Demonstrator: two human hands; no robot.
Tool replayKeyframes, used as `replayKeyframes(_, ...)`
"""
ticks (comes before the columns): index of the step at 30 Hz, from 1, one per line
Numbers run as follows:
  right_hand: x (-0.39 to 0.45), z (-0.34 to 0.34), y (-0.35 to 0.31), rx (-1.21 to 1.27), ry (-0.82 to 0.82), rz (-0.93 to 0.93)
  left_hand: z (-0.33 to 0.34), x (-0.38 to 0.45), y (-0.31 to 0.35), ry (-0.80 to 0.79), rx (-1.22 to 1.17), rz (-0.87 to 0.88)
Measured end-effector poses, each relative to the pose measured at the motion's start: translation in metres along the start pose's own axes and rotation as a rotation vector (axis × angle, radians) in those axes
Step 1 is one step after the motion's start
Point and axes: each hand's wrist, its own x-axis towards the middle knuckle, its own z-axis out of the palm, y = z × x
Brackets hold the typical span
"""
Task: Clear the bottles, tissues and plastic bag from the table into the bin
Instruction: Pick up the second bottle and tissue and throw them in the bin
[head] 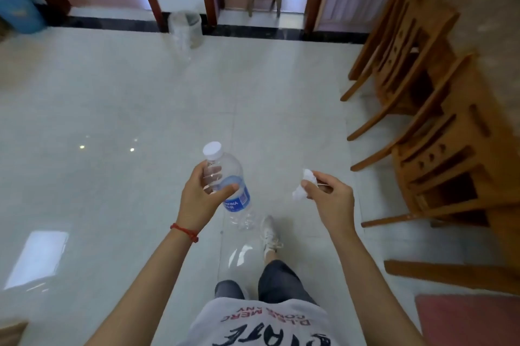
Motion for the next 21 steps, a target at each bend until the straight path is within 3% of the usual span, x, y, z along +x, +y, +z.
replayKeyframes(12,0.196,0.02,-0.08,-0.072,-0.037,-0.093,0.066,0.2,0.062,0.029,0.004,0.032)
replayKeyframes(21,0.328,0.056,-0.128,-0.085,-0.025,-0.059,0.094,0.345,0.095,-0.004,0.052,0.057)
